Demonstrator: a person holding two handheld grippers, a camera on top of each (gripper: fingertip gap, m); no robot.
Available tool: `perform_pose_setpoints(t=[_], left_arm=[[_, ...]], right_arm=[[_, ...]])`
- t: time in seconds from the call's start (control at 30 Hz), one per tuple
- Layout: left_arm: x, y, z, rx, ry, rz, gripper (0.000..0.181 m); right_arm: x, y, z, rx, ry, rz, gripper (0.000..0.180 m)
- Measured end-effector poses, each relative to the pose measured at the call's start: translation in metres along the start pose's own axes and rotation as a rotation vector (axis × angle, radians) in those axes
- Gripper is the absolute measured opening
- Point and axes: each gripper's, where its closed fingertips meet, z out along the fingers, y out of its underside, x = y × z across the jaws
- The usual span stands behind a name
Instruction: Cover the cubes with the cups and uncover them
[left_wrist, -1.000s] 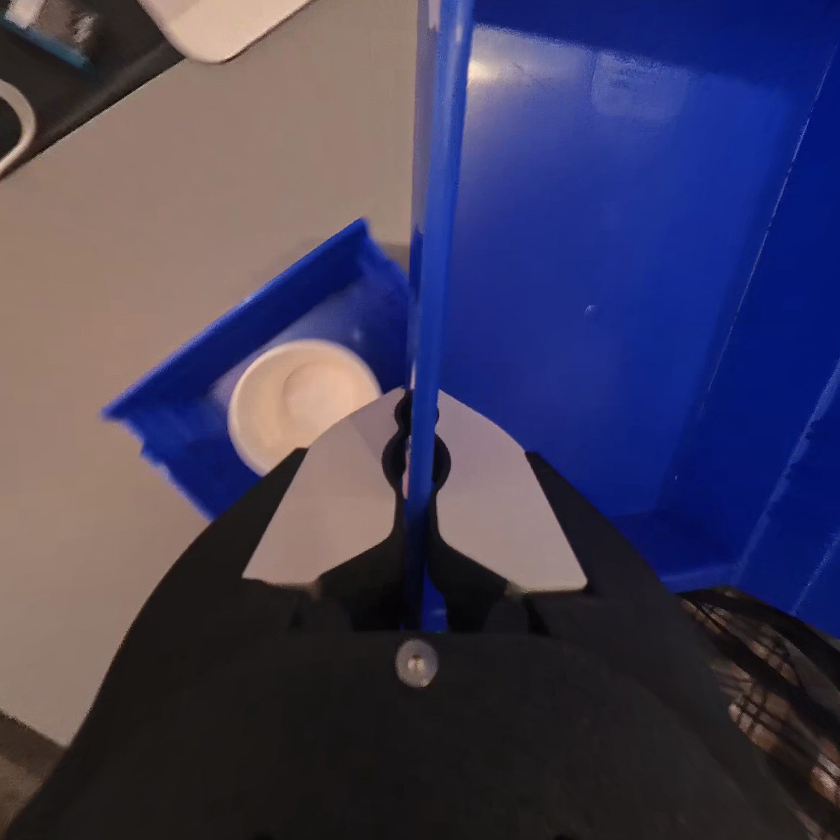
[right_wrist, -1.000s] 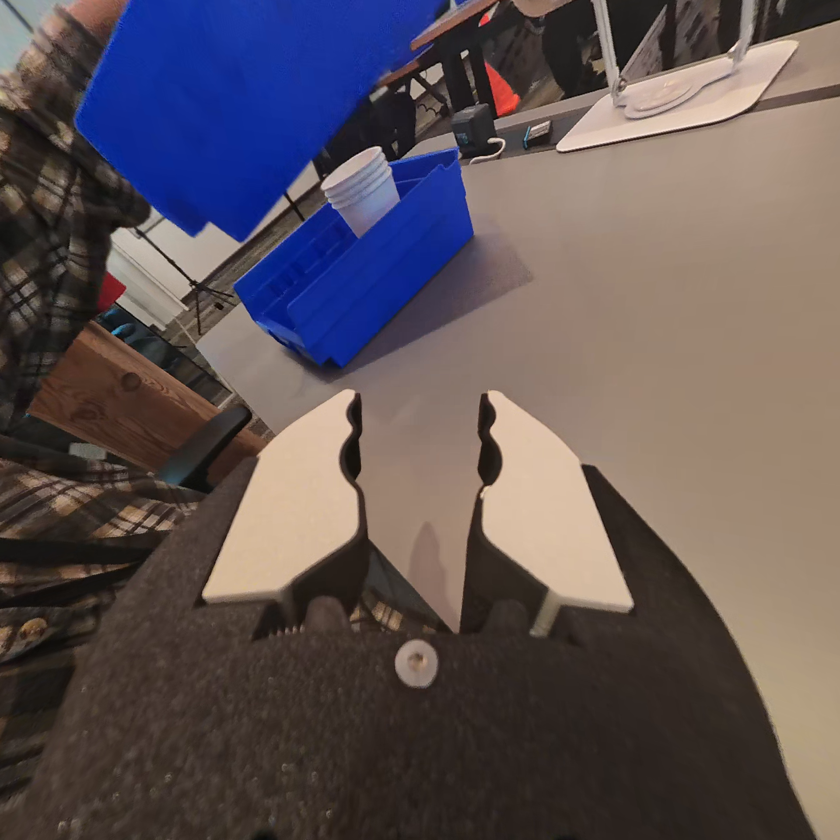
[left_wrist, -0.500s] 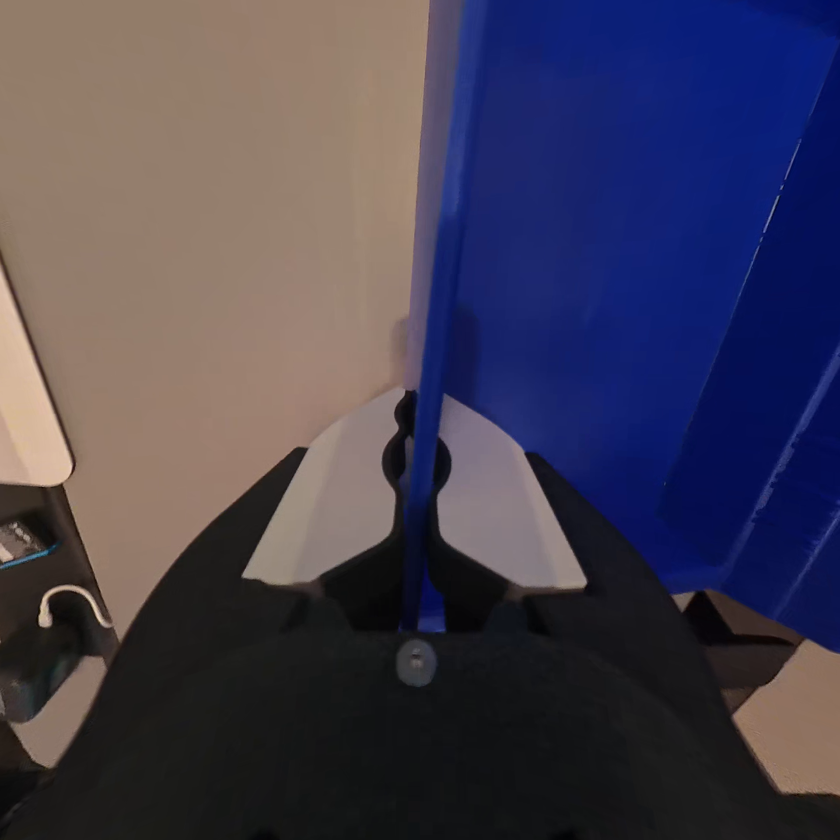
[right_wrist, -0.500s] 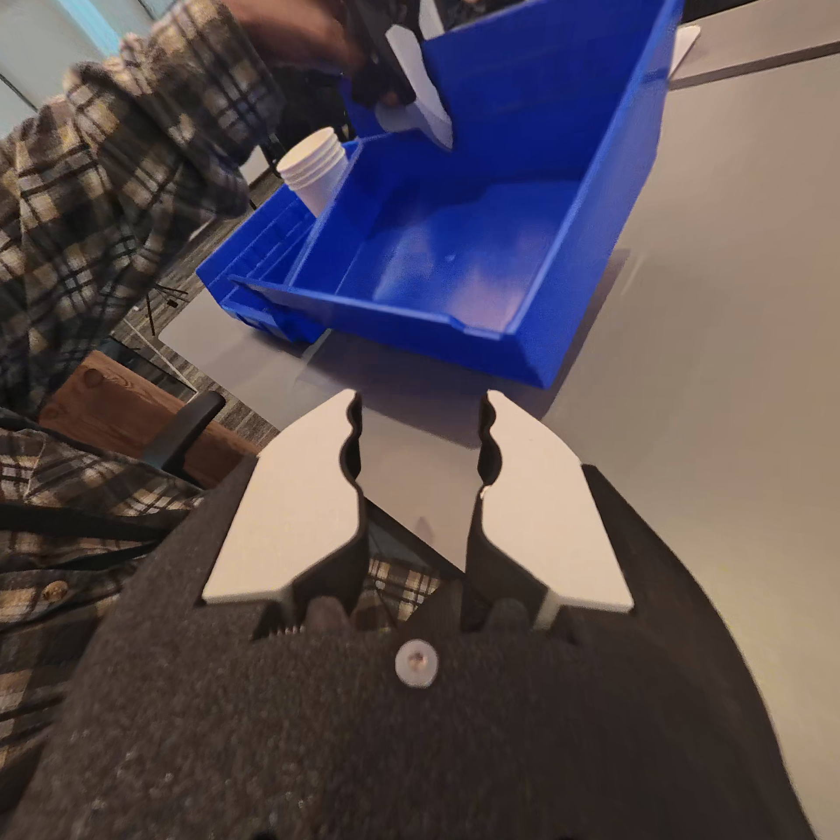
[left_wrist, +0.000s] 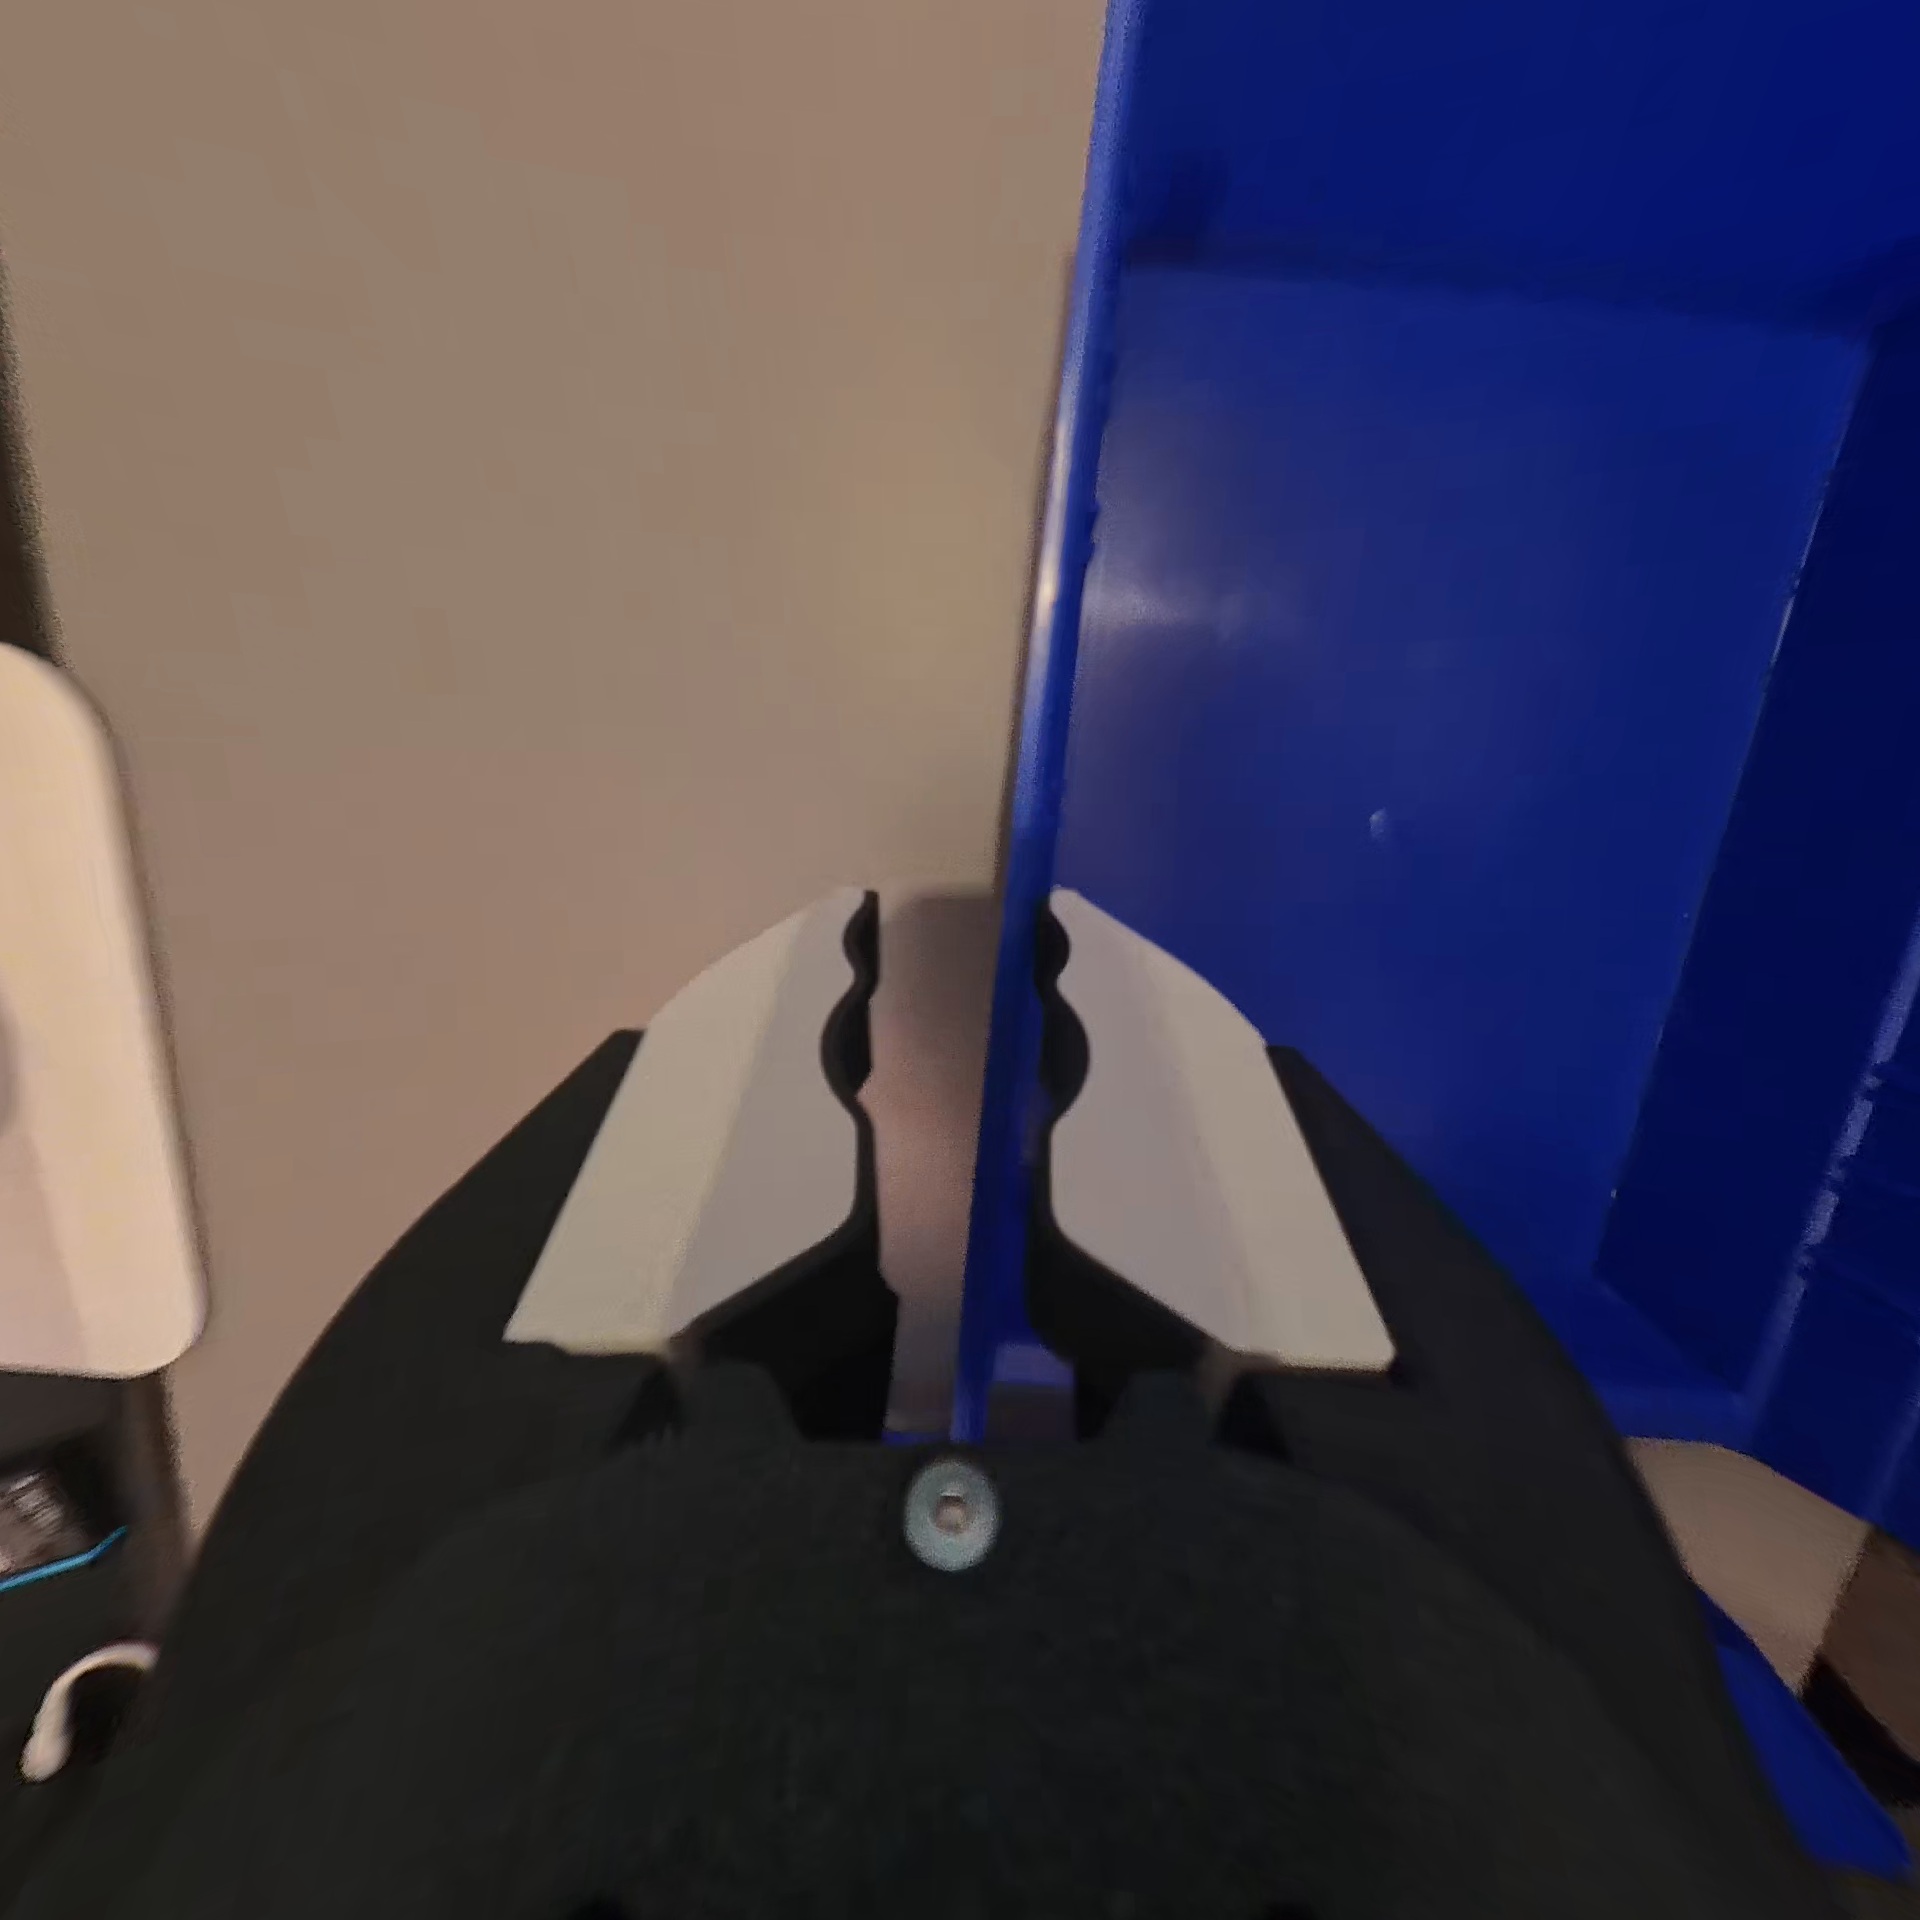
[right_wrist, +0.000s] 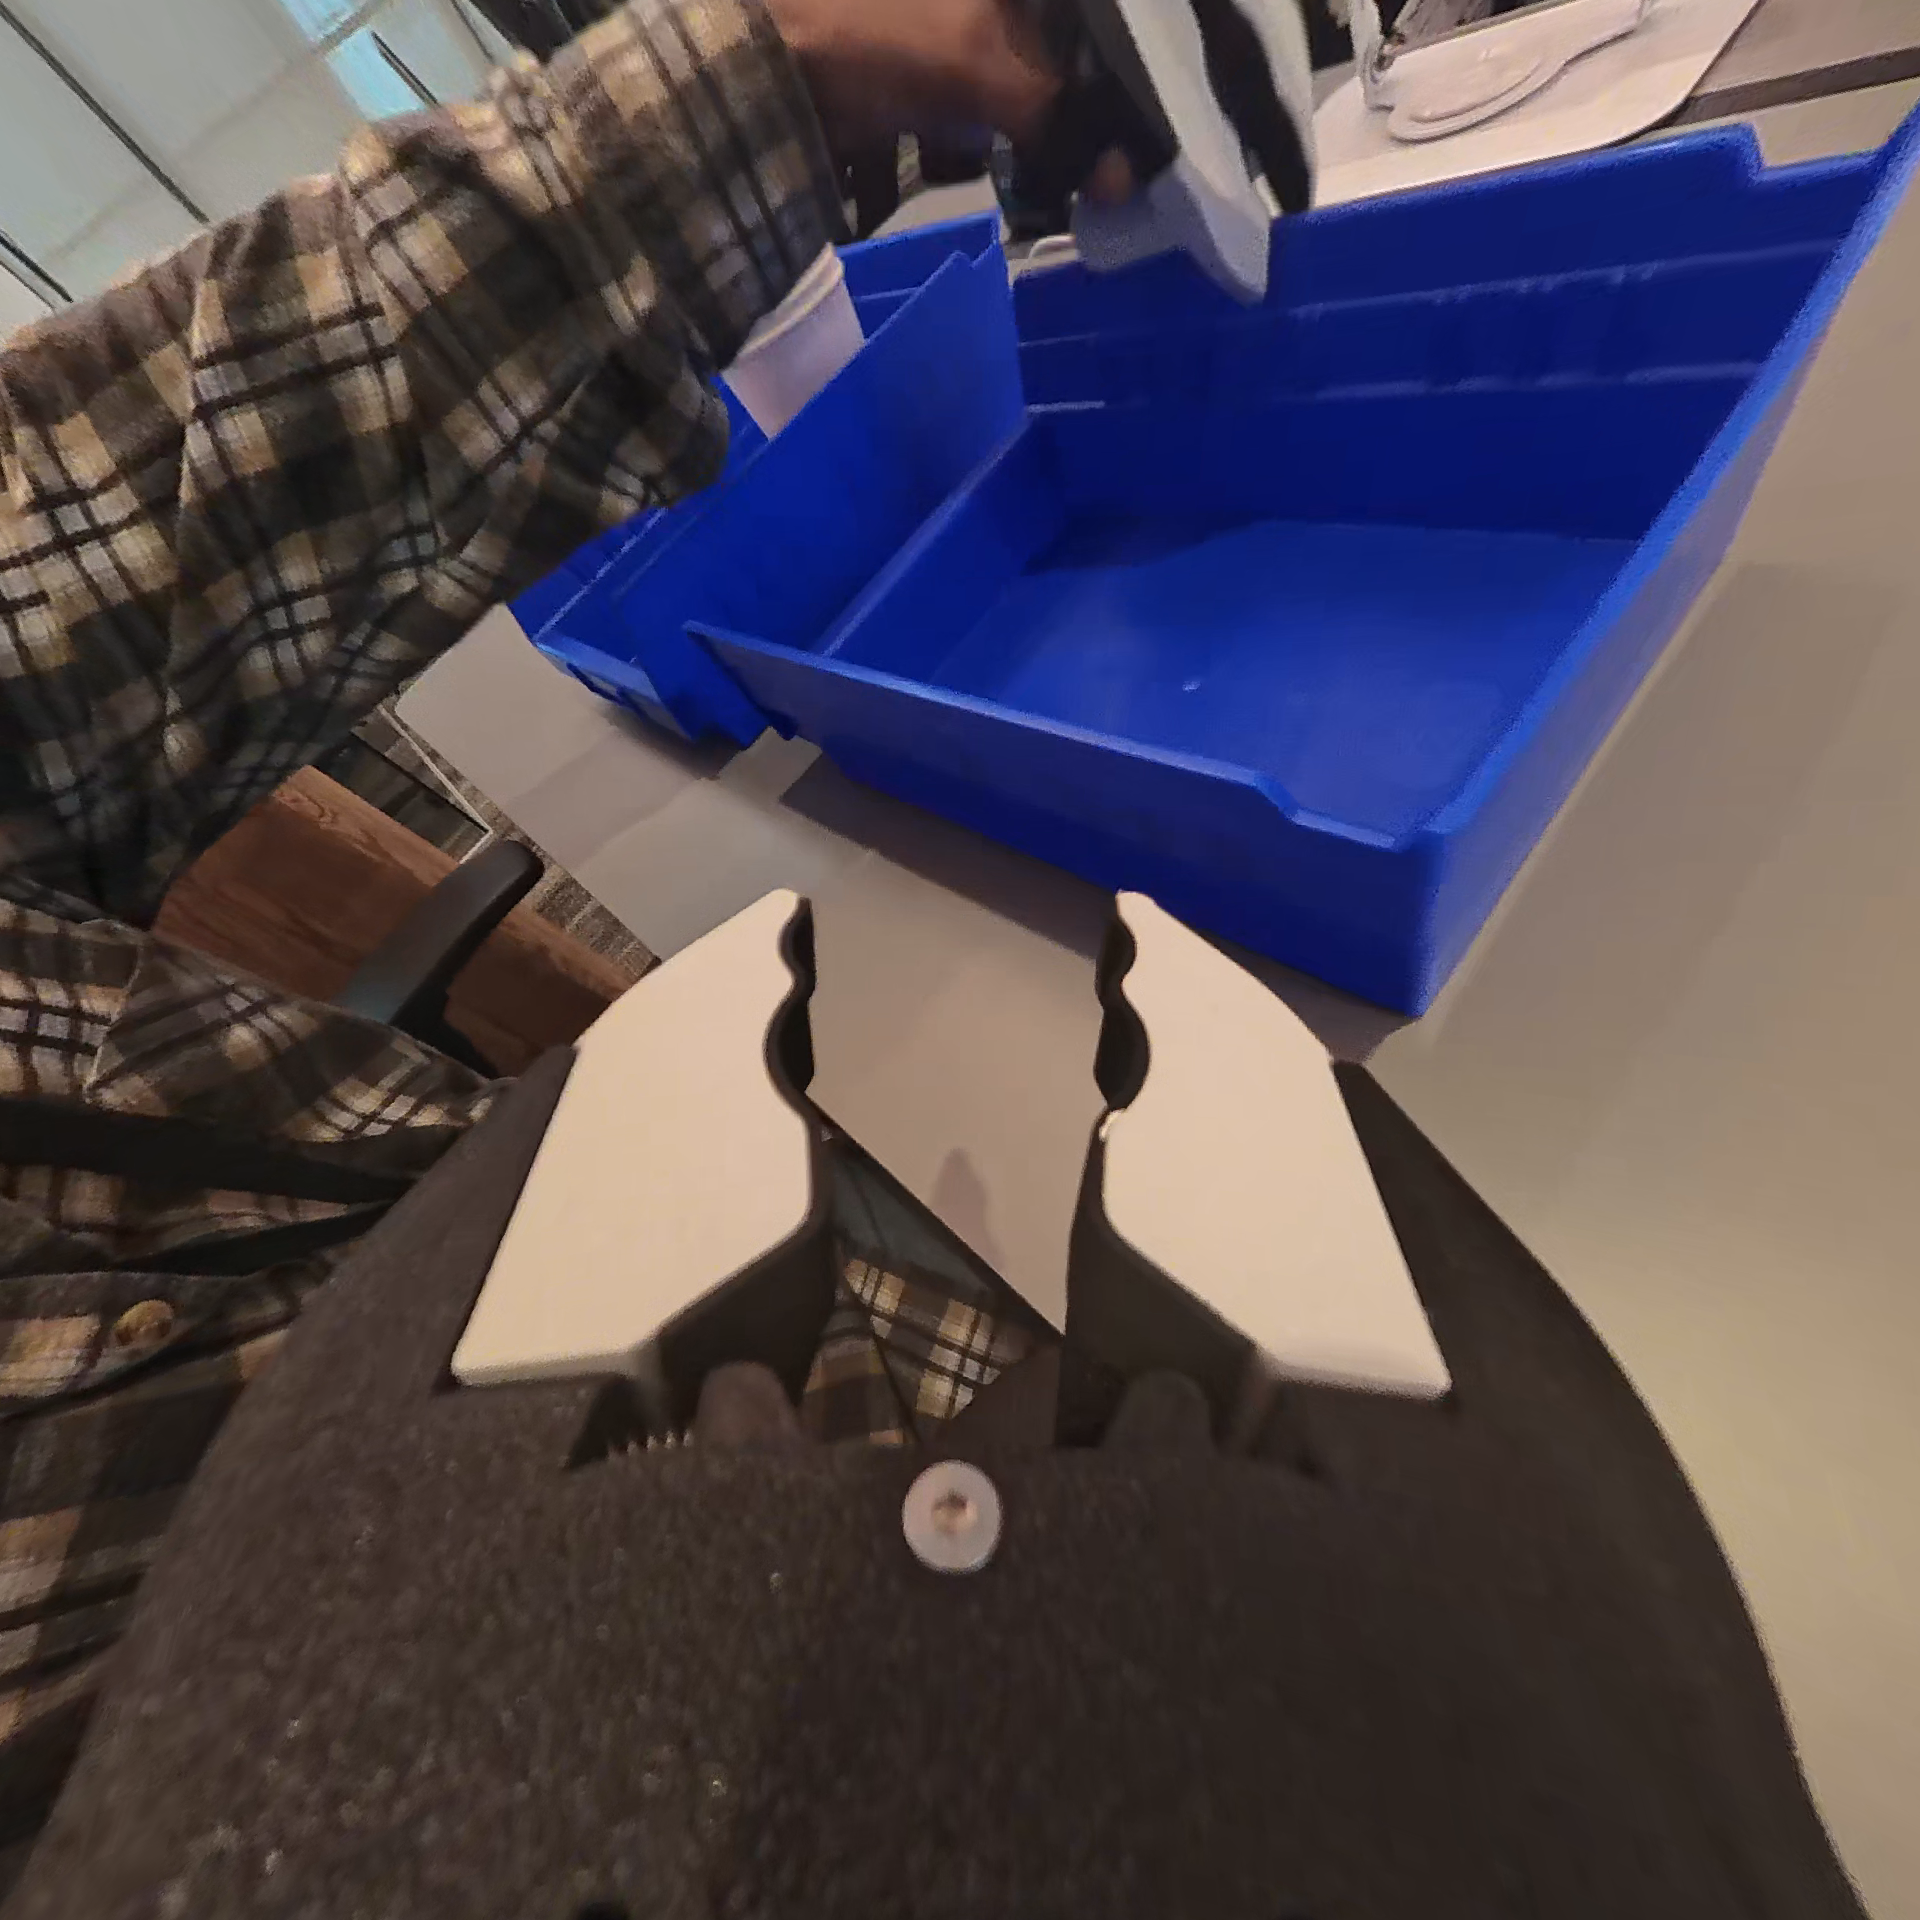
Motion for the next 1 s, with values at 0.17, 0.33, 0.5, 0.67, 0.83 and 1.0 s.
perform_pose_setpoints(t=[0.17,0.33,0.5,0.67,0.83,1.0], left_arm=[[-0.02,0.001,-0.116,0.233,-0.265,-0.099,0.056],[-0.018,0.114,-0.233,0.377,-0.476,-0.401,0.108],[0.015,0.268,-0.252,0.384,-0.506,-0.783,0.118],[0.049,0.329,-0.191,0.397,-0.354,-1.02,0.101],[0.058,0.358,-0.139,0.224,-0.325,-1.087,0.096],[0.051,0.382,-0.117,0.081,-0.327,-1.103,0.077]], right_arm=[[-0.004,0.003,0.001,0.014,-0.012,-0.027,0.054],[-0.008,0.012,0.003,0.019,-0.056,-0.02,0.055],[-0.011,0.014,0.008,-0.008,-0.071,-0.028,0.056],[-0.017,0.007,0.018,-0.032,-0.073,-0.047,0.056],[-0.024,0.007,0.025,-0.064,-0.067,-0.066,0.056],[-0.024,0.006,0.025,-0.064,-0.049,-0.061,0.056]])
